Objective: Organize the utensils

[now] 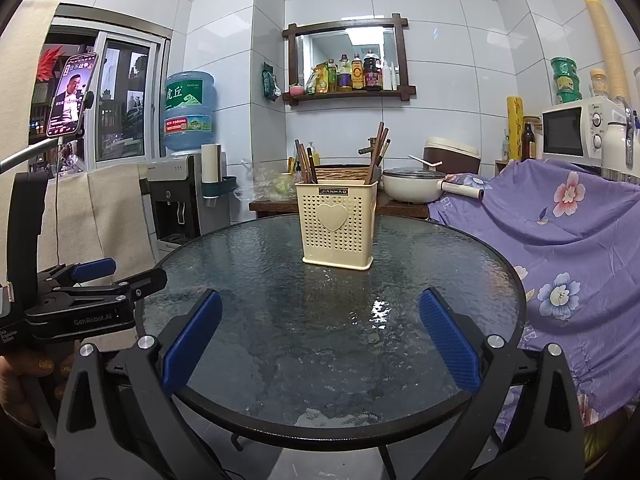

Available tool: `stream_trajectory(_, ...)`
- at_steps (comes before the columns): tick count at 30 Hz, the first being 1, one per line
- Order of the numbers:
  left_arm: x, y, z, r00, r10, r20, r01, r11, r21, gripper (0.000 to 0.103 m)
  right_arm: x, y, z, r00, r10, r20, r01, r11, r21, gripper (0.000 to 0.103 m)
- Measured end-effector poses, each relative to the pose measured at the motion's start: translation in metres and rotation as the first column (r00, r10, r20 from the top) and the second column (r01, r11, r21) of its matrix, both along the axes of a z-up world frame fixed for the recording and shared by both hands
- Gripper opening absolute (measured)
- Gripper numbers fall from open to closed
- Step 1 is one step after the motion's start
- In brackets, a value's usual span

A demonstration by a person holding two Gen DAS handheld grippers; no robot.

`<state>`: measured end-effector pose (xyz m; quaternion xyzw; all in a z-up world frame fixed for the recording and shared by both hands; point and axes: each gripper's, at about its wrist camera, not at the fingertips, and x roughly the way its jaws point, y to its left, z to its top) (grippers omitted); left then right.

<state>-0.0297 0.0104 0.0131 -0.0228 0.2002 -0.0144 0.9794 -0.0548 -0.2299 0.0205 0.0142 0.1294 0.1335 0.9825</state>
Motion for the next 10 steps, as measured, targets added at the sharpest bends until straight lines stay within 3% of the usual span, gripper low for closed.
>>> stream_trajectory(10, 0.0017, -0.0016, -0.0004, 1.000, -0.001, -0.012, 0.001, 1.000, 0.003, 0.097, 0.0003, -0.0002, -0.0004, 1.000, -0.001, -0.002, 0.001, 1.000, 0.000, 0.097)
